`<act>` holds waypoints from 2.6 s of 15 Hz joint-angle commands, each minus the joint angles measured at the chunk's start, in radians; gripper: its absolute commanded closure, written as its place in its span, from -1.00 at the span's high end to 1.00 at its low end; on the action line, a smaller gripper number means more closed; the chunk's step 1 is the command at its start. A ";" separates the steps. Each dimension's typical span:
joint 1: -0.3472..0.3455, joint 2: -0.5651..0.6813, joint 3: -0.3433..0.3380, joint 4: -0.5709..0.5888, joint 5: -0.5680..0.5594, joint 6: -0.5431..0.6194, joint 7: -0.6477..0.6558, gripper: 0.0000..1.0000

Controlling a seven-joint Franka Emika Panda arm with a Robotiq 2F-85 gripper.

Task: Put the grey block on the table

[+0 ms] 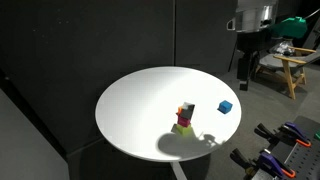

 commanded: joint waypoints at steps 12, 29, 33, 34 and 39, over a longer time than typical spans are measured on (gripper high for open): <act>-0.003 -0.005 -0.003 0.010 0.001 0.004 -0.006 1.00; -0.043 0.125 -0.087 0.084 0.010 0.224 -0.106 1.00; -0.048 0.246 -0.086 0.130 0.015 0.267 -0.102 1.00; -0.048 0.278 -0.084 0.148 0.015 0.274 -0.099 1.00; -0.043 0.412 -0.069 0.250 0.008 0.284 -0.136 1.00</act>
